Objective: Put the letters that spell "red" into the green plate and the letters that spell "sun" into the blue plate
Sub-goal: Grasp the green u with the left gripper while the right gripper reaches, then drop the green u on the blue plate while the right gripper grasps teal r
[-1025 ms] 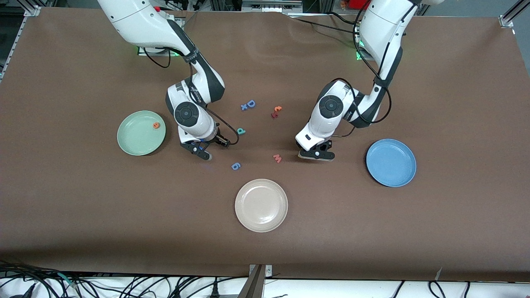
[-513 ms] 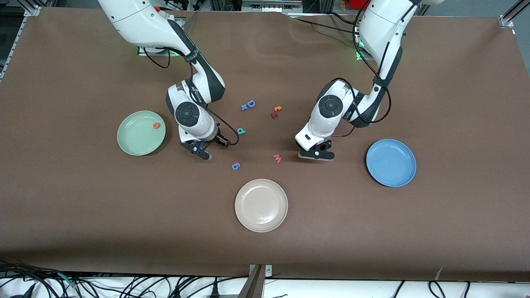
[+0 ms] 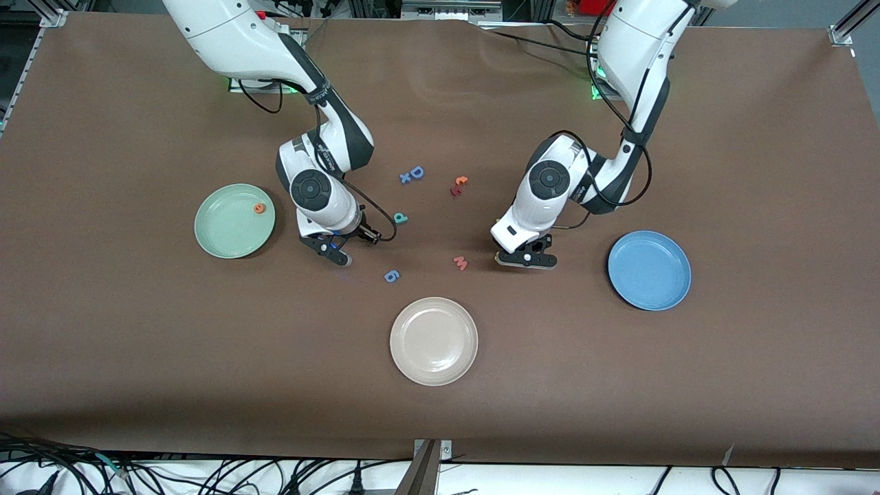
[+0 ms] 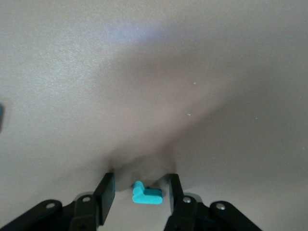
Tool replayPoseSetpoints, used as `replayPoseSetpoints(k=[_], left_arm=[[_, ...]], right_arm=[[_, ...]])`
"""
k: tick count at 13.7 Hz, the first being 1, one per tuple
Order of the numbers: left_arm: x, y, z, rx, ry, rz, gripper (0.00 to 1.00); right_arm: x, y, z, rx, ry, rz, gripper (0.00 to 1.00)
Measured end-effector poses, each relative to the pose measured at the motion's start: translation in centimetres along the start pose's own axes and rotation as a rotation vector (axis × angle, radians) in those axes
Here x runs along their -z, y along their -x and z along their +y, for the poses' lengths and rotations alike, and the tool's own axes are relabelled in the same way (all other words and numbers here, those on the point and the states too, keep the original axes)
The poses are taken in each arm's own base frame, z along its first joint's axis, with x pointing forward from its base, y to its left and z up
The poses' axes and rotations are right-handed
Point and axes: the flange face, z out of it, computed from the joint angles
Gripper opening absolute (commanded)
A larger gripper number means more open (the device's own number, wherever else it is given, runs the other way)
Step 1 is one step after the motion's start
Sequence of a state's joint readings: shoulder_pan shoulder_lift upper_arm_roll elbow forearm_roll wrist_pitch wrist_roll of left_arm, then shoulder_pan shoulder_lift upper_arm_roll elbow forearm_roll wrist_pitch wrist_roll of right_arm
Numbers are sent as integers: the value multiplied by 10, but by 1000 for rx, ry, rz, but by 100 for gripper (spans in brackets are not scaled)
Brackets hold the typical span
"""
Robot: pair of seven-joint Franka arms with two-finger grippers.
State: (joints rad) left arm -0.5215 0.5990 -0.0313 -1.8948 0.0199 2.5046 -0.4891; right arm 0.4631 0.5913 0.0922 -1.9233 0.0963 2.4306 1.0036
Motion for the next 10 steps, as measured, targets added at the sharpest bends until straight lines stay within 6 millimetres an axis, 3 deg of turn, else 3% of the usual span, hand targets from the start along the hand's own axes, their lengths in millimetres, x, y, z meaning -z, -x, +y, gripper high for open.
replayPoseSetpoints(k=[4, 10], left_arm=[[29, -28, -14, -26, -26, -39, 14], [29, -54, -105, -77, -44, -120, 15]], right_arm=[[0, 0, -1, 0, -1, 0, 48], [0, 0, -1, 0, -1, 0, 48]])
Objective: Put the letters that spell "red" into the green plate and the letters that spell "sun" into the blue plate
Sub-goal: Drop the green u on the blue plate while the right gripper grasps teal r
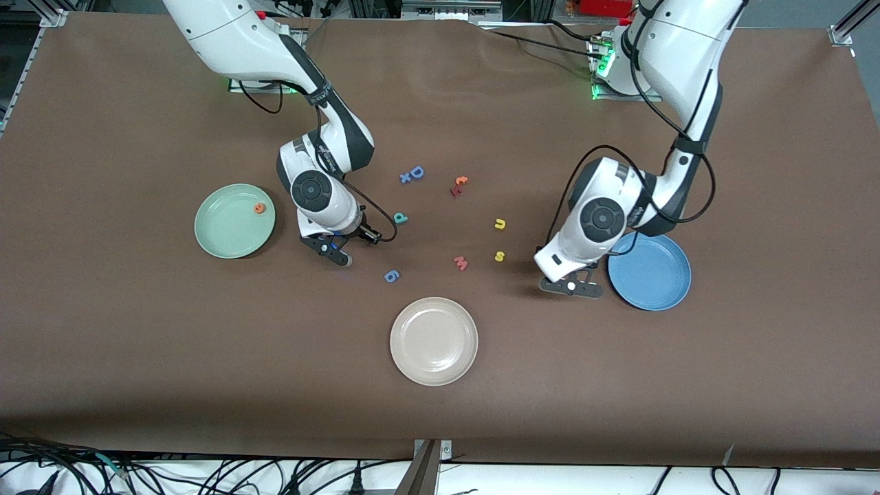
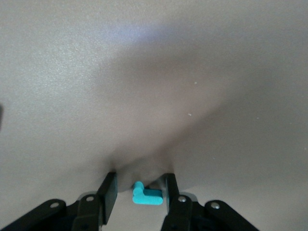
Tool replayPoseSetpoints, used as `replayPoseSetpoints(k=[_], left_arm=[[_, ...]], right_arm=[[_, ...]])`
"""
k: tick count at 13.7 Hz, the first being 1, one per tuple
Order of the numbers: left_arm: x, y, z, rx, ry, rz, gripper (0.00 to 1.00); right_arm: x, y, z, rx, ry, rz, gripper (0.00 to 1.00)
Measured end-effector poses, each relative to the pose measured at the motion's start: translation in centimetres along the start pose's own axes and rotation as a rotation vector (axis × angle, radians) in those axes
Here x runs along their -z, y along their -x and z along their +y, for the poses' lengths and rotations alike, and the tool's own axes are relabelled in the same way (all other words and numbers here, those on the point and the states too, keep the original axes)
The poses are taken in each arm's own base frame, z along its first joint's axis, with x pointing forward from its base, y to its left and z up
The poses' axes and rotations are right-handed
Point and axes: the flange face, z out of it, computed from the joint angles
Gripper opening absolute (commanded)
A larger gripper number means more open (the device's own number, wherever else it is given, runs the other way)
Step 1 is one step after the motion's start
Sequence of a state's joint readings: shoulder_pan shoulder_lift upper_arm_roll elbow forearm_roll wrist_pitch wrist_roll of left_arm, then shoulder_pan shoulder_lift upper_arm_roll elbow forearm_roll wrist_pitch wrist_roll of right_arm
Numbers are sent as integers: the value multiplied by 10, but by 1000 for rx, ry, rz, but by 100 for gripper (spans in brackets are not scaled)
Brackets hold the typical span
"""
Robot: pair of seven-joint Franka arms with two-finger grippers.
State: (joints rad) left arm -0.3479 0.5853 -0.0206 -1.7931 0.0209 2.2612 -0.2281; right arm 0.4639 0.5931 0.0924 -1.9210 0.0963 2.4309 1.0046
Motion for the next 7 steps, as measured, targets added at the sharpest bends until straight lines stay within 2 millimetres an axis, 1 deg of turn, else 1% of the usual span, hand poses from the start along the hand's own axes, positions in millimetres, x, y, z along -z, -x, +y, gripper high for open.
replayPoseSetpoints(k=[2, 5, 7], left_arm=[[5, -2, -28, -18, 0, -24, 15], [21, -6, -75, -65, 7, -41, 15], [26, -7, -105, -113, 15, -44, 15]], right_arm=[[0, 0, 0, 1, 0, 0, 48], [0, 2, -1, -5, 0, -2, 48], [-1, 4, -2, -5, -1, -3, 48]])
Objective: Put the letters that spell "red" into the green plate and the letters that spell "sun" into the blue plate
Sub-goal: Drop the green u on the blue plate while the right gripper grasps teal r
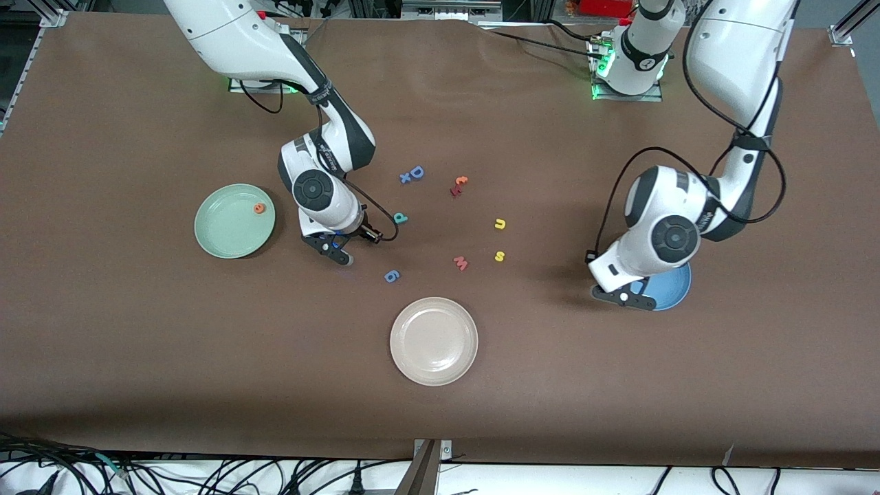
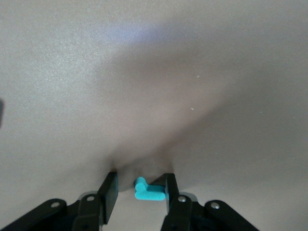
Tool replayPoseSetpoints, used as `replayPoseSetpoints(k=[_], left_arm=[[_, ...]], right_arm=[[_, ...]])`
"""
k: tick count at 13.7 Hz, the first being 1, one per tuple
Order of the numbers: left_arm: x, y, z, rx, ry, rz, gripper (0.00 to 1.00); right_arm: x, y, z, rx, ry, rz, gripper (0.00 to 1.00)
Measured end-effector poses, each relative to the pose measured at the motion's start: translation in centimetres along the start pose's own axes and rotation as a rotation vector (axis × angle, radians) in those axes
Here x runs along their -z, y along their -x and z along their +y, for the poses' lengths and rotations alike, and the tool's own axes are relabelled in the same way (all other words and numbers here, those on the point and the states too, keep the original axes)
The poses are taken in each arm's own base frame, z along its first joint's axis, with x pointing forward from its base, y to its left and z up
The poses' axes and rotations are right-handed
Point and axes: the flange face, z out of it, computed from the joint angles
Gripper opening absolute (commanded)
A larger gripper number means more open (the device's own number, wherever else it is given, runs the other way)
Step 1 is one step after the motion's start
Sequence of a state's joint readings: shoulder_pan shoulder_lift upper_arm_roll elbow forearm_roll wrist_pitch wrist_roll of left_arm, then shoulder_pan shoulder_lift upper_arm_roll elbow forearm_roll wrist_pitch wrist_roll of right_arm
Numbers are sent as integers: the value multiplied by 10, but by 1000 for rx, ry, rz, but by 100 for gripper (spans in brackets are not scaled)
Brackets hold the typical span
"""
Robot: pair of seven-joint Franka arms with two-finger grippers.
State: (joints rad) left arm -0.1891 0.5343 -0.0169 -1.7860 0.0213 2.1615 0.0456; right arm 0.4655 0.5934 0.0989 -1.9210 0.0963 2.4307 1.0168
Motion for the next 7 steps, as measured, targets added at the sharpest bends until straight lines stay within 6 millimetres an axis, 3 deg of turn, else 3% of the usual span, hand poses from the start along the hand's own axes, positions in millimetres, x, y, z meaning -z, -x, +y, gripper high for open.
replayPoseSetpoints(k=[2, 4, 6, 7], left_arm=[[0, 3, -28, -37, 7, -1, 16], [0, 5, -49, -65, 12, -2, 22], [-1, 6, -55, -74, 14, -5, 25], [-2, 7, -54, -77, 15, -7, 25]], right_arm=[[0, 2, -1, 1, 0, 0, 43], [0, 2, -1, 1, 0, 0, 43], [0, 2, -2, 2, -1, 0, 40], [0, 2, -2, 2, -1, 0, 29]])
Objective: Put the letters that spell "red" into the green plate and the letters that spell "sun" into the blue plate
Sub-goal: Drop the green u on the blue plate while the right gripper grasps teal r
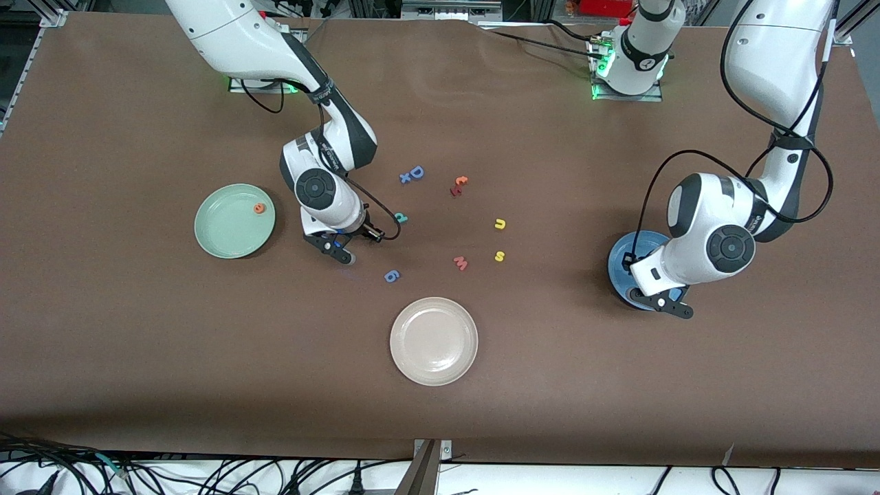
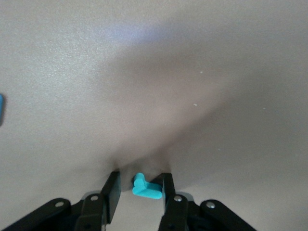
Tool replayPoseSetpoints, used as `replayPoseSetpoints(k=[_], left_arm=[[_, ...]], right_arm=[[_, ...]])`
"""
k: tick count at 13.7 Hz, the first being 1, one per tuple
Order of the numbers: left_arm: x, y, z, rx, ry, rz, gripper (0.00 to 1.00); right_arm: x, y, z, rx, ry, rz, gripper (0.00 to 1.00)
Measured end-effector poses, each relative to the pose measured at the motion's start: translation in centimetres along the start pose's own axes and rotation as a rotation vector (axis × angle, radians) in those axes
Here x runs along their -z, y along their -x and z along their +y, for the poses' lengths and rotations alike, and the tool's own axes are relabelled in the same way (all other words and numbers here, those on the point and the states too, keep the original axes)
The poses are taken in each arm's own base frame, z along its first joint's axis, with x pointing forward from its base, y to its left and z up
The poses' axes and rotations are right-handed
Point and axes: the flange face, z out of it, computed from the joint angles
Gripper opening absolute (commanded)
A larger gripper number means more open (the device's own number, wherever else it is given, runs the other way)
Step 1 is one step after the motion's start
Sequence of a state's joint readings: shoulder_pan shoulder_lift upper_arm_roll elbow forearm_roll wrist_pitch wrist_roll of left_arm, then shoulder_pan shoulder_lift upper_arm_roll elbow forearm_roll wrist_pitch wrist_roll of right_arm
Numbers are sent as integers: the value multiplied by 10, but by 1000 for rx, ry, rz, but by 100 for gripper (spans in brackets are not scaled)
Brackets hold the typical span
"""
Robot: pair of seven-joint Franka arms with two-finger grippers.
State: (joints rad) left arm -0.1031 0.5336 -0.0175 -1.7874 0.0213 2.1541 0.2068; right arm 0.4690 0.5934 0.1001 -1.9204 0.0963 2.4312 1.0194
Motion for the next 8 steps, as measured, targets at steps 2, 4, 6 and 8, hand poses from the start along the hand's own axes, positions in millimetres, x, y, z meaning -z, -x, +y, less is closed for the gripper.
replayPoseSetpoints(k=[2, 4, 6, 8], left_arm=[[-2, 0, 1, -15, 1, -3, 33], [-3, 0, 1, -24, 2, -5, 53], [-4, 0, 1, -28, 2, -8, 100], [-6, 1, -1, -25, 3, -10, 100]], right_arm=[[0, 0, 0, 1, -1, 0, 16], [1, 1, -1, 2, -2, 1, 10], [1, 1, -1, 1, -2, 1, 9], [1, 1, -1, 0, -2, 1, 9]])
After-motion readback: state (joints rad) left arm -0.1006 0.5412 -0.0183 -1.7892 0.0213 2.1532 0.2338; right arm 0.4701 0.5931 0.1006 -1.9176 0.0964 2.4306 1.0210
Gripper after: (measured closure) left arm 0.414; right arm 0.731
